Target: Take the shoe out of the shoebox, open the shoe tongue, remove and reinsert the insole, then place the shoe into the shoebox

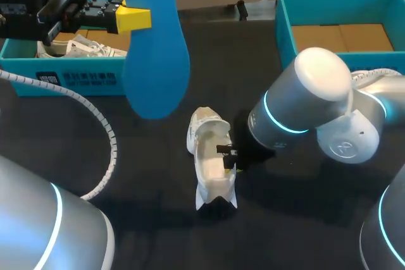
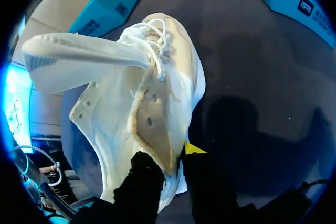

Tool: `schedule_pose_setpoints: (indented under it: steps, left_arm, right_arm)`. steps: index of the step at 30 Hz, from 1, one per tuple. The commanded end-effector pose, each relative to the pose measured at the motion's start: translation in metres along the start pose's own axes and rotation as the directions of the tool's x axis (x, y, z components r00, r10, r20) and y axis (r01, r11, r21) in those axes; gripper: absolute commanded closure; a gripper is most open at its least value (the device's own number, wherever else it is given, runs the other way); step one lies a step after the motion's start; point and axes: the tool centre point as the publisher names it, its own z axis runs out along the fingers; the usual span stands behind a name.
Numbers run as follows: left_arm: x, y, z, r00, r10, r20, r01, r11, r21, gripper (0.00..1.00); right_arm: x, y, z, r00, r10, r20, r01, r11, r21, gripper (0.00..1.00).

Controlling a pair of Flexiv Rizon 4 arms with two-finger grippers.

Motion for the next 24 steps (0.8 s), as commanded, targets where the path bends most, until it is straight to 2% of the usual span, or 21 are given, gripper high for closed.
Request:
schedule_pose_setpoints:
  steps: [1,5,11,13,24]
  left_arm:
    - [-0.002,0.000,0.001,1.000,0.000,-0.002,0.000,1.000,-0.003,1.00]
    - [-0.002,0.000,0.001,1.000,0.000,-0.002,0.000,1.000,-0.003,1.00]
    - [-0.002,0.000,0.001,1.000,0.000,-0.002,0.000,1.000,-0.003,1.00]
    - [-0.002,0.000,0.001,1.000,0.000,-0.002,0.000,1.000,-0.003,1.00]
    - [-0.002,0.000,0.001,1.000,0.000,-0.002,0.000,1.000,-0.003,1.00]
  right_arm:
    - [0.007,-0.002,-0.019,1.000,-0.007,0.013,0.007,1.000,-0.003,0.00]
    - [0.011,-0.002,-0.046,0.999,-0.038,-0.003,0.038,0.999,-0.025,0.00]
    - [0.014,0.001,-0.085,0.999,-0.052,0.010,0.052,0.998,-0.019,0.00]
    - [0.011,0.003,-0.095,0.992,-0.094,-0.086,0.093,0.996,-0.013,0.00]
    - [0.011,0.003,-0.095,0.992,-0.094,-0.086,0.093,0.996,-0.013,0.00]
